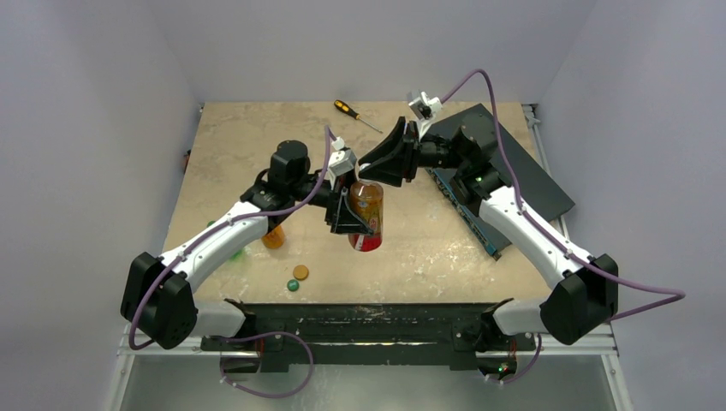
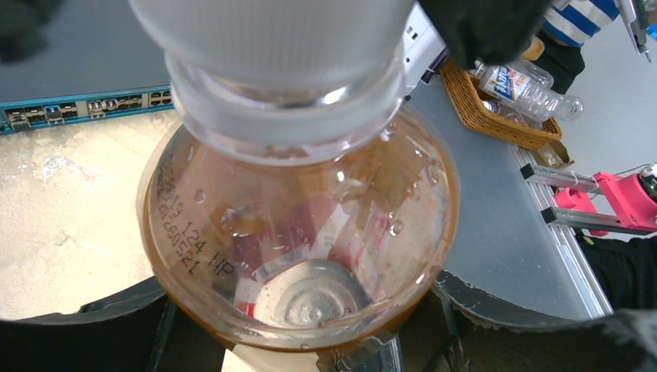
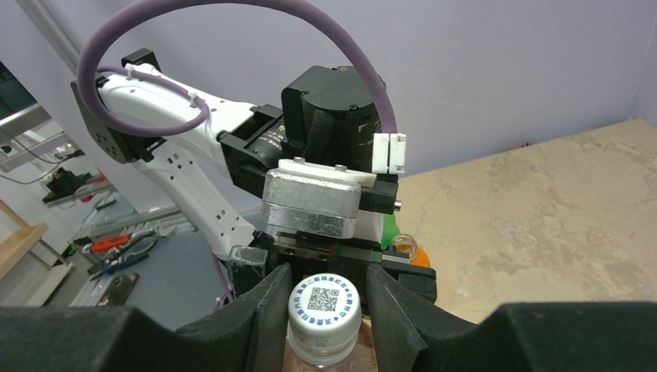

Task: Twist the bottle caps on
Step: Screw the bottle cap onto the plastic bottle.

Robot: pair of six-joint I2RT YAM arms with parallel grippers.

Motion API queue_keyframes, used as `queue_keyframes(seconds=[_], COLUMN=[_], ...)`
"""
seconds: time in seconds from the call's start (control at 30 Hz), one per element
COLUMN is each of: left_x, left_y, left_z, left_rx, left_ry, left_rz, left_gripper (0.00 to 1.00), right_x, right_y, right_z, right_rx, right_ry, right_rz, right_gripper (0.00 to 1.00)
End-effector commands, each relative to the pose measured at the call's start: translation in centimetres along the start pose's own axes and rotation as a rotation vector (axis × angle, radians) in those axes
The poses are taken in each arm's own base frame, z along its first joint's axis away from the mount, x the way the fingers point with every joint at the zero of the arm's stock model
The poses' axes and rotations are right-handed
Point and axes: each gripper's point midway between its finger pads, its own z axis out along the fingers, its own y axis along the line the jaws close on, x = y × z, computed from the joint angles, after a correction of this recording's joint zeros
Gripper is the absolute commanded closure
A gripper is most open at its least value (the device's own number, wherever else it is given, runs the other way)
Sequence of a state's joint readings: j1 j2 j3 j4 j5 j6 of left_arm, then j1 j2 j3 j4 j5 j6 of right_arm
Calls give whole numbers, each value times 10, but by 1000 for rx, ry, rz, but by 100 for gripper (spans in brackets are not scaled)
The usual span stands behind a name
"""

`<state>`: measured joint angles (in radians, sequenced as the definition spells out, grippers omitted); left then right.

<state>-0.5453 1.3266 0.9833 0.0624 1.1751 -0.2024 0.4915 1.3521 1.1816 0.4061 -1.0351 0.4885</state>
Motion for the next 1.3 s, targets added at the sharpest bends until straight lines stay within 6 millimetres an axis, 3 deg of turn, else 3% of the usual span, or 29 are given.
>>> queue_keyframes(seconds=[0.0, 0.4, 0.97, 1.27], left_x=[-7, -21, -44, -59], left_y=[-4, 5, 30, 68], left_z=[-1, -6, -15, -30], left_rx=[26, -81, -280, -519], left_ry=[-15, -40, -100, -156], left_rz=[36, 108, 189, 151], left_gripper=[100, 100, 100, 100], right_x=[-17, -5, 23, 39], right_y=[12, -12, -28, -57], right_z=[-3, -3, -2, -6], right_rx=[-5, 107, 208, 472], right_ry=[-26, -21, -12, -1], right_rz=[-67, 44, 204, 201], right_gripper=[60, 74, 79, 82])
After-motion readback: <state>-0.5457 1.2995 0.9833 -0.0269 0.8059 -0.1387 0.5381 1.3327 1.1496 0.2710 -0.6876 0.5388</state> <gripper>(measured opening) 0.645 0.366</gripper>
